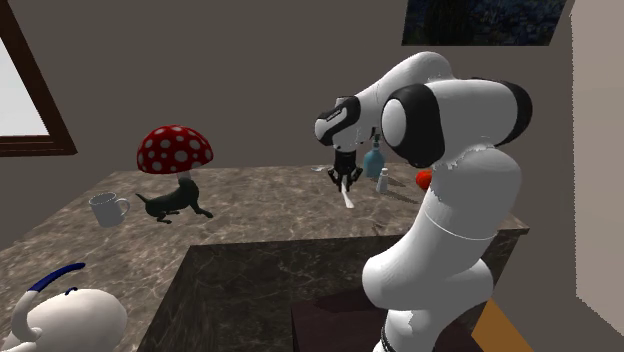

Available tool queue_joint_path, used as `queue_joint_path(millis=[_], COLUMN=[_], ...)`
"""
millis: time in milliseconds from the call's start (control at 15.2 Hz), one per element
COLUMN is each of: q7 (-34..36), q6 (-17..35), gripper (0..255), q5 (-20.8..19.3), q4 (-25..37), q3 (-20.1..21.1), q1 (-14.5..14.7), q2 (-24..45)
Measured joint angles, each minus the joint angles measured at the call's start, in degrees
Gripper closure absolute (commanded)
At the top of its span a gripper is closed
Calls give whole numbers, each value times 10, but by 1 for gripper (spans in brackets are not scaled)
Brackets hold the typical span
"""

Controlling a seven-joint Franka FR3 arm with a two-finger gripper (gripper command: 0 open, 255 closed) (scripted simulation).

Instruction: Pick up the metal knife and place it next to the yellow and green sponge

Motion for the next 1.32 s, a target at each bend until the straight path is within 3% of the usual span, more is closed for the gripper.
queue_joint_path(millis=[792,1320], q7=[-170,-279], q6=[-1,-8], gripper=[255,255], q5=[-20,-24], q4=[6,66], q3=[-103,-165], q1=[-78,-127], q2=[3,55])
